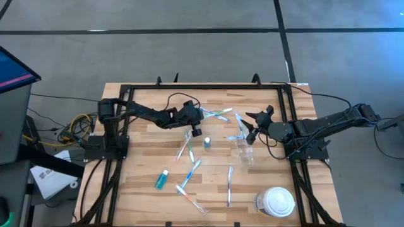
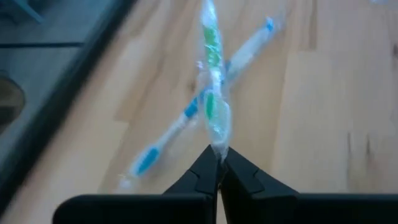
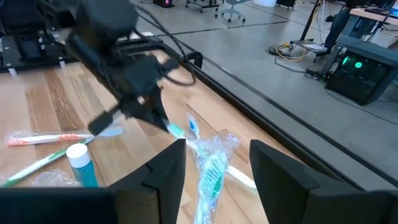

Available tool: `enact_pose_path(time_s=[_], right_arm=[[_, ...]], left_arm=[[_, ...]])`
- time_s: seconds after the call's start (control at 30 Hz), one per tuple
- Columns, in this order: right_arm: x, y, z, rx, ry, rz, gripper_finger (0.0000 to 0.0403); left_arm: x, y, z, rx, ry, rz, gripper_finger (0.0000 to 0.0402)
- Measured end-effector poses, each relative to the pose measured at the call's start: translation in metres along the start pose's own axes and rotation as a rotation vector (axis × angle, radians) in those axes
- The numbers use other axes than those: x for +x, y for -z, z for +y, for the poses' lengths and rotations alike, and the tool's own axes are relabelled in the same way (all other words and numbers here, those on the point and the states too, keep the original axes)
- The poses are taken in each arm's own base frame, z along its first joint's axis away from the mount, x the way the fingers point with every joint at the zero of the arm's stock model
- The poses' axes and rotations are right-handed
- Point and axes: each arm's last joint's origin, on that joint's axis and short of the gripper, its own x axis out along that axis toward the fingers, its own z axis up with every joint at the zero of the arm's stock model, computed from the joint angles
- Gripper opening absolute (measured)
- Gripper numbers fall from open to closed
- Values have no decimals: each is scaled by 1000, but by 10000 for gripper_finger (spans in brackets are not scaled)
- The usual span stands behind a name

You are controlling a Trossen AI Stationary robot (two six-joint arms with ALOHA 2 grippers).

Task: Pick & Place toothbrushing station
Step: Put the top green toothbrush into the transparent organizer

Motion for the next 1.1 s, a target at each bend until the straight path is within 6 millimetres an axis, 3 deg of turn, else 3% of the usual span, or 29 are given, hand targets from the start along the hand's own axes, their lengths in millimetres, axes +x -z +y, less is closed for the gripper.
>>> enact_pose_path(time_s=[0.37, 0.57, 1.1], right_arm=[[3, -2, 4, -11, -5, -20, 166], [10, -10, 16, -36, -99, -92, 165], [37, -49, 51, -272, -120, -92, 163]], left_arm=[[-79, -52, 4, -16, -40, -183, 0], [-114, -68, 4, -25, -63, -271, 0], [-129, -64, -15, 62, -98, -206, 0]])
